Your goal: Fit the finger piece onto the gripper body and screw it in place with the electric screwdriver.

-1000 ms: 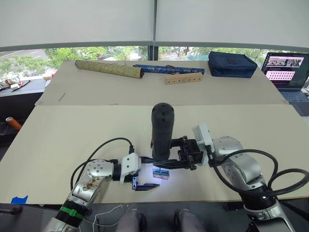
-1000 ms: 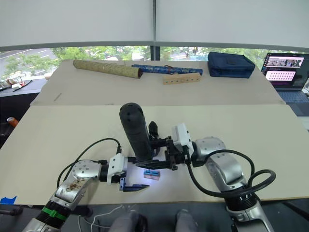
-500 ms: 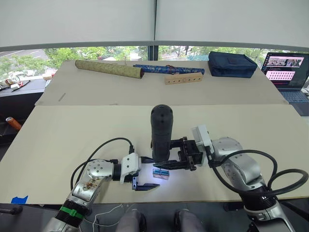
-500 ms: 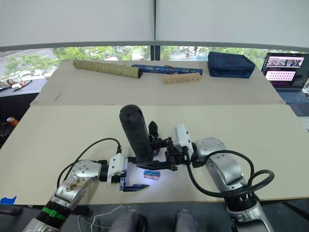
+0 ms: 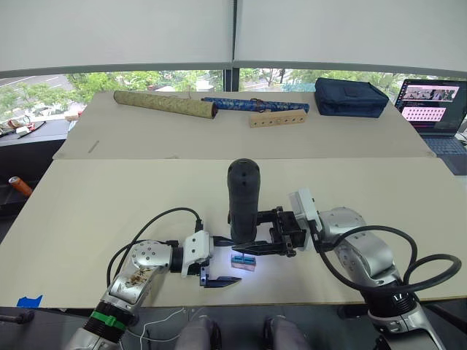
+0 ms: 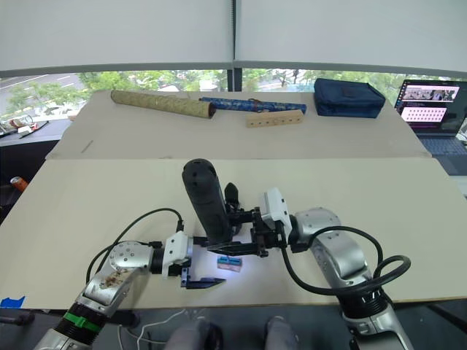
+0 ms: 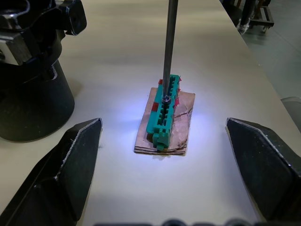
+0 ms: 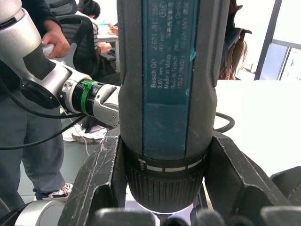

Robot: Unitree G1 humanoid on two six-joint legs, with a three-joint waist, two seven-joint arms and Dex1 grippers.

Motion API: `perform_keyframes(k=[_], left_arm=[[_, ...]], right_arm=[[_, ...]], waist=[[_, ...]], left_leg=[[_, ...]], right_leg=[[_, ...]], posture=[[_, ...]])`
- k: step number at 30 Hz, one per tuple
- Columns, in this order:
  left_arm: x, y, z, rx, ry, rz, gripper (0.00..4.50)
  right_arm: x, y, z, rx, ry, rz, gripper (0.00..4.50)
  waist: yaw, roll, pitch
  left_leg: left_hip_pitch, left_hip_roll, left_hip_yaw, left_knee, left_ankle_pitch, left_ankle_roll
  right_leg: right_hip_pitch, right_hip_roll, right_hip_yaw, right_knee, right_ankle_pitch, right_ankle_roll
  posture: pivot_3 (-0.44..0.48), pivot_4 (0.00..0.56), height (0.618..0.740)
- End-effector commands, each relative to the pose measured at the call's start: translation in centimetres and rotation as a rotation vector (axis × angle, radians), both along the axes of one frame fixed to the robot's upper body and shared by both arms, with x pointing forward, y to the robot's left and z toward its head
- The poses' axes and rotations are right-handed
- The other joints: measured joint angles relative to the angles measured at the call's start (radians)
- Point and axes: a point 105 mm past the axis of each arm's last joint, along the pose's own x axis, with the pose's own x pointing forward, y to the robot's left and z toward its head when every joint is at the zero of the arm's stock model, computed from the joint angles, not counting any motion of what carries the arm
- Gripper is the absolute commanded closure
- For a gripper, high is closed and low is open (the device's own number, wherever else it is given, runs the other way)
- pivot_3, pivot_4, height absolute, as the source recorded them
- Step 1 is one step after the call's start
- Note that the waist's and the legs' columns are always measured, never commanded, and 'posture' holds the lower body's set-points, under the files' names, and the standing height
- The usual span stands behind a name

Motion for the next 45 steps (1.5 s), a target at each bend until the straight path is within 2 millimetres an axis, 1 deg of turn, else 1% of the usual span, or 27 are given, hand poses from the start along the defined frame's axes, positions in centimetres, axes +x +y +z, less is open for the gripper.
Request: perform_keyframes(k=[1, 33, 45], left_arm=[[-0.3, 0.2, -1.7, 0.037, 0.065, 0.021, 0.02], [-0.5, 0.3, -1.7, 0.039, 0.068, 0.021, 0.02], [-0.4, 0.3, -1.6, 0.039, 0.066, 0.024, 0.02]], right_arm=[[-0.3, 0.1, 1.0, 0.03, -0.043, 0.017, 2.6], [-0.7, 0.1, 0.7, 0.022, -0.028, 0.023, 2.6], [-0.2, 0.2, -0.5, -0.053, -0.008, -0.016, 2.6]], waist=[[0.0, 0.0, 0.0], [-0.001, 0.0, 0.0], [-0.001, 0.0, 0.0]], left_leg=[[0.0, 0.0, 0.0, 0.0, 0.0, 0.0], [0.0, 0.0, 0.0, 0.0, 0.0, 0.0], [0.001, 0.0, 0.0, 0.0, 0.0, 0.0]], right_leg=[[0.0, 0.0, 0.0, 0.0, 0.0, 0.0], [0.0, 0.0, 0.0, 0.0, 0.0, 0.0], [0.001, -0.001, 0.0, 0.0, 0.0, 0.0]], posture=[[0.0, 0.15, 0.74], [0.0, 0.15, 0.74], [0.0, 0.15, 0.74]])
